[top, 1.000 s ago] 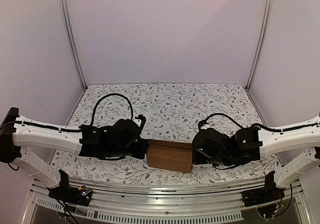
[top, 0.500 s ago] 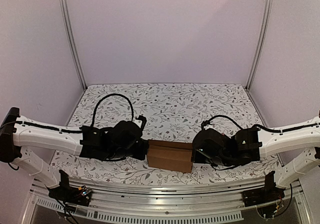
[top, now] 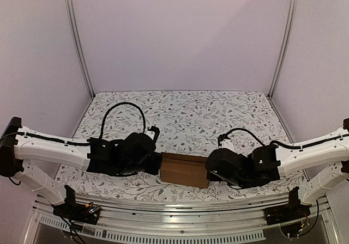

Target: Fold the paper box

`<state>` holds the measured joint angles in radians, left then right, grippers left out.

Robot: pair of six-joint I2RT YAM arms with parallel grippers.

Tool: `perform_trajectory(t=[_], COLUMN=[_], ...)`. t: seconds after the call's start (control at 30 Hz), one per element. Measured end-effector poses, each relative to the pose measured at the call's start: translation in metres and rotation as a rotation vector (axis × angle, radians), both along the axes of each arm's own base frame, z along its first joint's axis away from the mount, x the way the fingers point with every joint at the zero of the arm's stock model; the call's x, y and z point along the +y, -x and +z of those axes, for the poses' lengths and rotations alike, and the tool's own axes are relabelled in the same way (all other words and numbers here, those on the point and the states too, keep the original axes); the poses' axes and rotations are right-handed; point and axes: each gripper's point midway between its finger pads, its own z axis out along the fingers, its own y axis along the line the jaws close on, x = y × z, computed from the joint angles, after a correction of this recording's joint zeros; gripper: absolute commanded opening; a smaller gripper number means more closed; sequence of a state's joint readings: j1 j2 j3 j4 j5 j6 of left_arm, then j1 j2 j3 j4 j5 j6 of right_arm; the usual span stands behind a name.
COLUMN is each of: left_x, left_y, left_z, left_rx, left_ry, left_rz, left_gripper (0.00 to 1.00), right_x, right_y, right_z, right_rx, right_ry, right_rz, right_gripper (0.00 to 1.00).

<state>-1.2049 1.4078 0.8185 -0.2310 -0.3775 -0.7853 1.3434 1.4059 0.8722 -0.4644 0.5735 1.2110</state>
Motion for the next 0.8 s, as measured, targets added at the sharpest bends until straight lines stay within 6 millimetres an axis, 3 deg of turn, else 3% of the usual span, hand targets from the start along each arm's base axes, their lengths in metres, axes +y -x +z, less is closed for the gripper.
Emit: perform_trajectory(t=[0.47, 0.6, 0.8], left_x=[-0.002, 0.002, 0.003], left_y=[0.006, 0.017, 0.021], left_z=[-0.004, -0.019, -0.020], left_rx=[-0.021, -0.012, -0.021], left_ry=[0.002, -0.036, -0.033], left_rz=[0.044, 0.041, 0.051], left_gripper=[0.00, 0.00, 0.00], right_x=[0.001, 0.001, 0.000], right_y=[0.006, 0.008, 0.010], right_z=[-0.008, -0.011, -0.012], right_rx=[-0.108, -0.121, -0.122], right_ry=[0.055, 0.062, 0.060], right_rz=[-0.024, -0.030, -0.033], right_gripper=[0.00, 0.00, 0.00])
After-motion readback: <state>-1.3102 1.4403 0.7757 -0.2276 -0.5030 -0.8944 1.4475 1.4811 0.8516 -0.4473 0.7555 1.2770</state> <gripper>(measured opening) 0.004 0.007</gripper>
